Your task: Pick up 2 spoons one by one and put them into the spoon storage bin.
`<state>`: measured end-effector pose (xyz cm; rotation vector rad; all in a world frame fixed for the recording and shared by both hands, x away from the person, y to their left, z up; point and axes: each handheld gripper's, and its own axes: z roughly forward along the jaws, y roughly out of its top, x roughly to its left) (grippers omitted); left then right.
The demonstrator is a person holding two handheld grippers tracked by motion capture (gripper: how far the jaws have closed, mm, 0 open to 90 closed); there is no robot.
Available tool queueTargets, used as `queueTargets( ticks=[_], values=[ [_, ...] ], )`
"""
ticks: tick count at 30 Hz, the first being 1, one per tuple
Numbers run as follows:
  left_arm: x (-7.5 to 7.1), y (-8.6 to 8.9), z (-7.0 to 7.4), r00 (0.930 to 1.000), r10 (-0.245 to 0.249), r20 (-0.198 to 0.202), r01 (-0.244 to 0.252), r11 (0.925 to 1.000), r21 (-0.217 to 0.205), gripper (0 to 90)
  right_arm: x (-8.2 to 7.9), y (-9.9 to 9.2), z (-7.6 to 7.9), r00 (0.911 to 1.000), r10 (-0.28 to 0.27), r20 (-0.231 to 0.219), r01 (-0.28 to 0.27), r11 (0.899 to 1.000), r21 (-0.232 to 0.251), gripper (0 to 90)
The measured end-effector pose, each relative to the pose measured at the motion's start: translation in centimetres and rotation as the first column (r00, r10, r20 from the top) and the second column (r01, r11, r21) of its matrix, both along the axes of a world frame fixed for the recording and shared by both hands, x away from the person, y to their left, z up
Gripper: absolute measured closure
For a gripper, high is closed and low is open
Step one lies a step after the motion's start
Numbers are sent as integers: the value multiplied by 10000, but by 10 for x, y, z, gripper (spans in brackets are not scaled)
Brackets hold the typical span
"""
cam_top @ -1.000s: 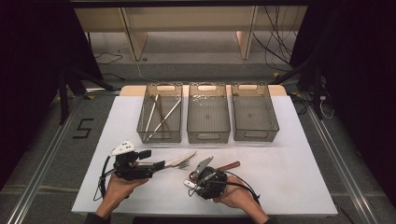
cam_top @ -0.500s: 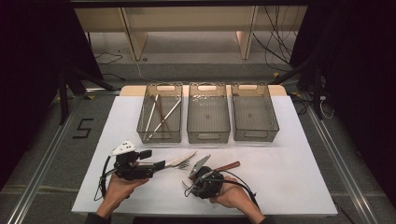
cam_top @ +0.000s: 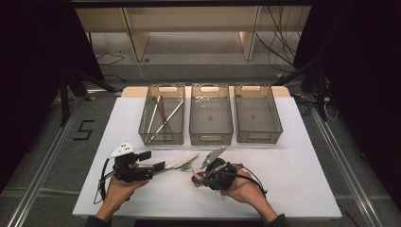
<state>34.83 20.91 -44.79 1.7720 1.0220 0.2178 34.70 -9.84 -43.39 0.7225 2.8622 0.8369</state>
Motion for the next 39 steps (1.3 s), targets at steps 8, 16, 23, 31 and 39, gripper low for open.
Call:
queueTargets(
  ticks=[8,16,23,31,39],
  values=[
    [0,2,-1,9999,104,134,-105,9999,39,191,29,-22,27,9914,-1064,758,1007,9920,756,858],
    [0,3,-2,9996,123,271,-128,9998,175,191,56,-27,46,9774,-1771,1155,1640,9798,1147,858],
    [0,3,-3,9995,127,281,-131,9998,152,191,78,-27,57,9675,-2147,1337,1979,9718,1284,857],
    [-1,3,-2,9995,82,319,-85,9999,101,191,99,-23,68,9573,-2483,1478,2279,9632,1425,857],
    [-1,3,-2,9994,85,337,-88,9999,93,191,115,-20,73,9463,-2819,1582,2594,9543,1487,857]
  ],
)
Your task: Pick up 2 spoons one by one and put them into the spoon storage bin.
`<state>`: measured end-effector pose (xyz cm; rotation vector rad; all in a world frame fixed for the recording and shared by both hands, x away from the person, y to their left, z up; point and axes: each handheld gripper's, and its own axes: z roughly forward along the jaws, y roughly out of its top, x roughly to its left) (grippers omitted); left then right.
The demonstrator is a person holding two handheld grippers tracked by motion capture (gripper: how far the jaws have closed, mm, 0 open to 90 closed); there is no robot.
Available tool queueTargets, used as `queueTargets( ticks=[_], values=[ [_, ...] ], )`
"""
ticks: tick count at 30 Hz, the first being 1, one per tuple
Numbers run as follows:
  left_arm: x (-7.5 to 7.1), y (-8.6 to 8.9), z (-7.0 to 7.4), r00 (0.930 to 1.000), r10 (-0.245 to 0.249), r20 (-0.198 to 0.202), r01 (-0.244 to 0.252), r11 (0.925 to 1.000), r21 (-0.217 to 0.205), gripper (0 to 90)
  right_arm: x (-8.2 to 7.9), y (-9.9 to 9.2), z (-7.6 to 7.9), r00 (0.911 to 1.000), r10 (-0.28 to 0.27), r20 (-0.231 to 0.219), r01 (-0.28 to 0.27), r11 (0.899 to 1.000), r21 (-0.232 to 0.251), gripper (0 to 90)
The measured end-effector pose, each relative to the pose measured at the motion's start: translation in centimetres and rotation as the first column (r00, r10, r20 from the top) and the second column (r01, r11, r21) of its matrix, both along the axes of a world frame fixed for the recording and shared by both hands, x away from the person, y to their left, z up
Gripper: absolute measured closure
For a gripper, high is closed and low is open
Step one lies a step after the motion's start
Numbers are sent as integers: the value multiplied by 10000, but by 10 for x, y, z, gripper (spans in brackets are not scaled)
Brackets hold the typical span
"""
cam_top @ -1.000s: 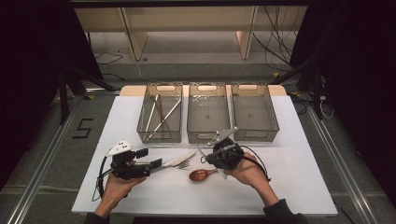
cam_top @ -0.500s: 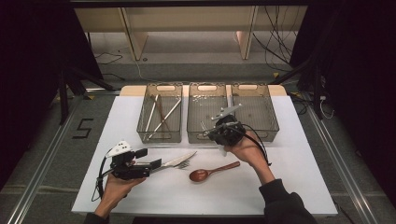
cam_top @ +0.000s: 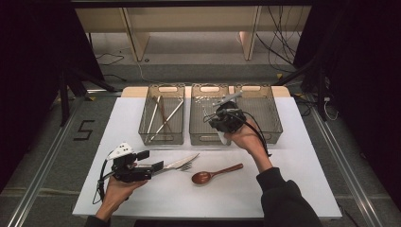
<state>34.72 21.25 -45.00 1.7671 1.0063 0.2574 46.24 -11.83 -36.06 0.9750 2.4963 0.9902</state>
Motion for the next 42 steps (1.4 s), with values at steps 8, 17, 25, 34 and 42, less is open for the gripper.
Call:
queueTargets(
  ticks=[8,17,25,34,42],
  values=[
    [0,1,-1,10000,12,-24,-12,10000,-6,191,19,3,0,9990,-444,-58,443,9990,-24,856],
    [0,0,-1,10000,-14,-33,14,10000,-14,191,37,5,-7,9959,-886,-158,884,9960,-102,856],
    [0,-1,-2,10000,-70,-45,70,10000,27,191,50,6,-14,9911,-1329,-69,1328,9911,-109,854],
    [1,0,-2,9999,-101,-125,102,9999,39,191,60,5,-25,9849,-1725,-114,1723,9849,-181,853],
    [1,-1,-2,9999,-90,-112,91,10000,34,191,63,6,-32,9807,-1951,-125,1945,9800,-411,851]
  ],
)
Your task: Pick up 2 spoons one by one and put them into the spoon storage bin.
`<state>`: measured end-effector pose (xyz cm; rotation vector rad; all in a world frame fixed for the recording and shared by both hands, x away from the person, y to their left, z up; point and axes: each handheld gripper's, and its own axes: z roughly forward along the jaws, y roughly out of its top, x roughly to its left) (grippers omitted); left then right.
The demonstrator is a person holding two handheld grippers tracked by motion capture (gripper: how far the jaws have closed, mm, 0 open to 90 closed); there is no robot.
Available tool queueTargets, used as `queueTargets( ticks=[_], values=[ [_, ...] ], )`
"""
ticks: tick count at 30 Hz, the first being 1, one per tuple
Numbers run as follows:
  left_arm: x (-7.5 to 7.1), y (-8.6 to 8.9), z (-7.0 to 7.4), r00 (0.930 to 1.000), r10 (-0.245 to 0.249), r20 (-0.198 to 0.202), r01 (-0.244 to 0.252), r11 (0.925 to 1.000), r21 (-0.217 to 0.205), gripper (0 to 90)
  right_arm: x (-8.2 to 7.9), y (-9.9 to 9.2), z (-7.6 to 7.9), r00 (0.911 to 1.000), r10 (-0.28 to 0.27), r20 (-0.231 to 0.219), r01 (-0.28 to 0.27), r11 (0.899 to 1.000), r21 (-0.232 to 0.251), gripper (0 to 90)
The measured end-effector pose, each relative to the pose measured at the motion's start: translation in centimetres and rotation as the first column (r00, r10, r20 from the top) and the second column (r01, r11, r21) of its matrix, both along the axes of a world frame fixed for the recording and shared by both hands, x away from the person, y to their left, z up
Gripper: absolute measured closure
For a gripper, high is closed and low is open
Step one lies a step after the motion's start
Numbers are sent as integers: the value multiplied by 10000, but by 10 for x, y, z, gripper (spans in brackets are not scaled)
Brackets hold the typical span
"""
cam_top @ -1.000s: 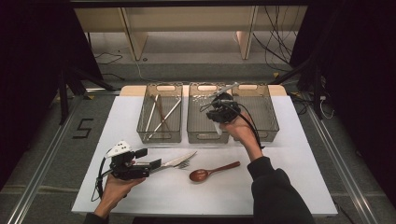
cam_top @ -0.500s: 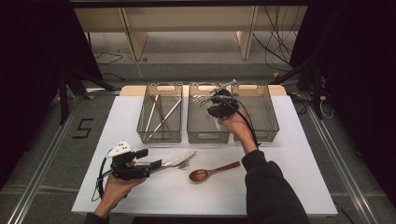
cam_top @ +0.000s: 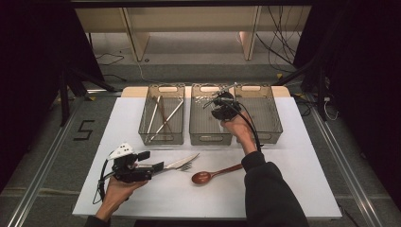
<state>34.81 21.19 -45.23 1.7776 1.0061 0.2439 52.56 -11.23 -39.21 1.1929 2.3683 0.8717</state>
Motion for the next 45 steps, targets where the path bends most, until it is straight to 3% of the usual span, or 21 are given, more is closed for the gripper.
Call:
queueTargets(
  ticks=[9,13,19,25,29,35,45],
  values=[
    [0,-1,0,10000,-25,7,25,10000,14,191,3,-1,-6,9996,-216,-174,215,9998,-57,838],
    [0,-1,0,10000,0,-13,0,10000,1,191,3,-1,-5,9997,-189,-165,191,9998,79,782],
    [0,0,0,10000,13,-1,-13,10000,5,191,-4,-2,-1,9997,178,-169,-175,9997,155,699],
    [1,1,-1,10000,36,-73,-37,10000,-52,190,-23,-6,9,9924,1224,-135,-1219,9920,313,534],
    [1,0,0,10000,40,-29,-40,10000,-23,189,-43,-10,17,9779,2084,-147,-2075,9770,486,469],
    [1,-1,0,10000,18,-3,-18,10000,15,189,-70,-14,17,9482,3151,-392,-3136,9487,400,425],
    [2,0,-1,10000,75,-40,-75,10000,-10,188,-100,-18,-5,9124,3941,-1100,-3971,9178,-55,384]
  ],
)
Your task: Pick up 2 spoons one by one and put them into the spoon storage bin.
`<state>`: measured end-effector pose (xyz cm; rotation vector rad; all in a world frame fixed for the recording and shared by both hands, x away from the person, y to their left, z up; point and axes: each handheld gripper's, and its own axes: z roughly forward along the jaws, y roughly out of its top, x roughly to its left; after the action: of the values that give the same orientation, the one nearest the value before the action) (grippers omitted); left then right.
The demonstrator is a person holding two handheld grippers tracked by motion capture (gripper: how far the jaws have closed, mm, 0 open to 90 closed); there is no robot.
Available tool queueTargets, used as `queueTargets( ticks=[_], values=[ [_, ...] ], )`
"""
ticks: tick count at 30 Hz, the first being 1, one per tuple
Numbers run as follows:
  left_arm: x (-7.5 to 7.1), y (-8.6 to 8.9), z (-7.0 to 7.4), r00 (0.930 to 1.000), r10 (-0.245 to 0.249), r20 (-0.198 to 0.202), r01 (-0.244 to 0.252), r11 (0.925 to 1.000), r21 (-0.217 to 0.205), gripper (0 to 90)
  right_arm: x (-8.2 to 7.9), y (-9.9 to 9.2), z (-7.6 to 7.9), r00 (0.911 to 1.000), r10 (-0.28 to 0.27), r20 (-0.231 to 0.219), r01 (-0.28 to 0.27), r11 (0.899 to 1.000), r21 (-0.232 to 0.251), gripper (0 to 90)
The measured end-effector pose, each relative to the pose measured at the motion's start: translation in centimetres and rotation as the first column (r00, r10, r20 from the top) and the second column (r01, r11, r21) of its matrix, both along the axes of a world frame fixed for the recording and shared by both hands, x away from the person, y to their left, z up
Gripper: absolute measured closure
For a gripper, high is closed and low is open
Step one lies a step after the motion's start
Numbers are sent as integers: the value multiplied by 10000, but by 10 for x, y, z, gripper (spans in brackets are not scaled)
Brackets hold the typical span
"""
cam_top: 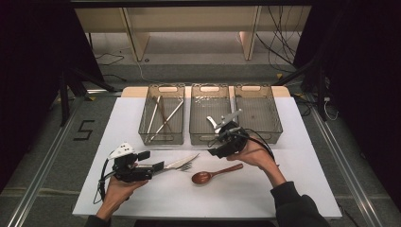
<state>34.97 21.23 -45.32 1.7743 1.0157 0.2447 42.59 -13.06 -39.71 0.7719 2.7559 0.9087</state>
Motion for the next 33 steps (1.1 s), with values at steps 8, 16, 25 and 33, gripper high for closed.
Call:
queueTargets(
  ticks=[8,16,25,33],
  values=[
    [0,-1,0,10000,8,4,-8,10000,5,187,-13,0,-25,9976,428,-542,-468,9961,-748,379],
    [0,-1,0,10000,-16,-13,16,10000,20,186,-18,2,-46,9927,762,-932,-895,9850,-1472,379],
    [0,0,0,10000,-10,-14,10,10000,30,186,-21,7,-57,9869,1099,-1182,-1332,9682,-2119,398],
    [0,0,-1,10000,-20,-17,20,10000,38,186,-23,10,-67,9818,1384,-1298,-1683,9509,-2598,456]
  ],
)
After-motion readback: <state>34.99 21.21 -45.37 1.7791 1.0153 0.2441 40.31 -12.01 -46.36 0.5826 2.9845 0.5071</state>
